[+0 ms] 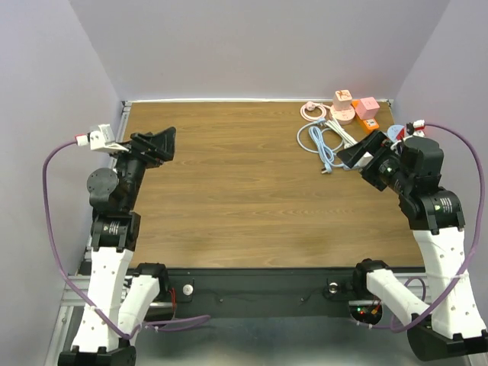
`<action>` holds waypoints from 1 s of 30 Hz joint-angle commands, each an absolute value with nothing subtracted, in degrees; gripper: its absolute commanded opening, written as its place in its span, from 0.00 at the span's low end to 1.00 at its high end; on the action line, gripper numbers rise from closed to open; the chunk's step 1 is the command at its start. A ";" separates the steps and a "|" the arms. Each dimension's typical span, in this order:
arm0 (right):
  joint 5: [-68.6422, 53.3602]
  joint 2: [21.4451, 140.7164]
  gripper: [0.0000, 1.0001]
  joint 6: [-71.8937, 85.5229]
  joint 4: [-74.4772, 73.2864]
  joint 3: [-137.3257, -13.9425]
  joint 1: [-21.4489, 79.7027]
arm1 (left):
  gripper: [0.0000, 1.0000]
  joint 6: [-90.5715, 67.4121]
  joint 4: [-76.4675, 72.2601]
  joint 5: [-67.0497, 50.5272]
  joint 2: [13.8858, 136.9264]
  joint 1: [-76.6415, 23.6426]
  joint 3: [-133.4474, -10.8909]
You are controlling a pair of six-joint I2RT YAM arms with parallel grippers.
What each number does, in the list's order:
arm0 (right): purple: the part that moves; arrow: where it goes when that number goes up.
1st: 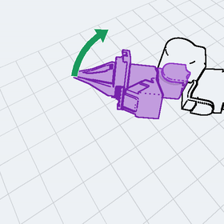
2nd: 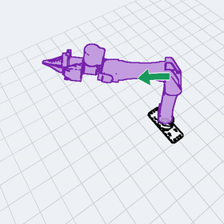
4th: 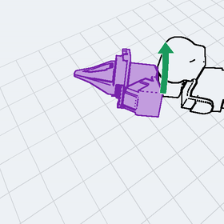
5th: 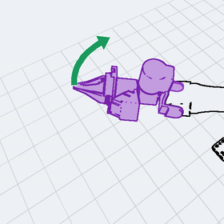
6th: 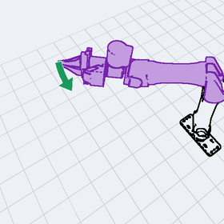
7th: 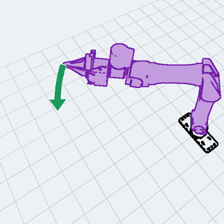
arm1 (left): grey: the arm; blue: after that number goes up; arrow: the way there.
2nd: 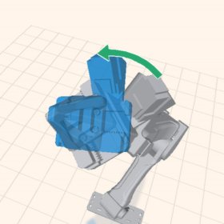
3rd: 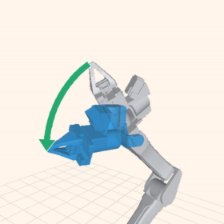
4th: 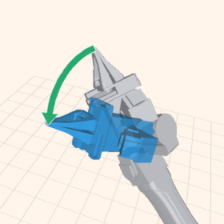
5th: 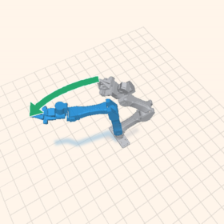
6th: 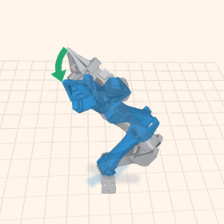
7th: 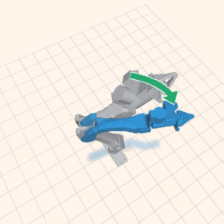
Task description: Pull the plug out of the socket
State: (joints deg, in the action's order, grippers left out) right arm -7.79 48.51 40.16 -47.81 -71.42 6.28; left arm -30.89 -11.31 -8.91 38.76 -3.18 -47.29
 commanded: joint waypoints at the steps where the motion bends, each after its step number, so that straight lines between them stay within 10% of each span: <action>1: -6.15 49.04 1.00 41.39 -47.20 -72.07 6.24 | 0.99 -37.26 -9.32 -20.29 36.56 -3.78 -49.39; 16: 16.60 72.14 1.00 54.29 -46.93 -82.34 5.89 | 0.97 -38.50 -3.79 -26.11 33.66 -11.07 -50.70; 30: 8.62 93.95 1.00 62.93 -48.07 -88.87 -12.21 | 0.96 -31.99 12.38 -24.00 31.03 -11.16 -55.20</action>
State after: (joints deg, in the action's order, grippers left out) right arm 10.46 93.71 61.47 -46.78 -89.80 -10.50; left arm -34.59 9.32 -24.77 32.75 -10.87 -54.37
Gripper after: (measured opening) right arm 0.999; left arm 0.963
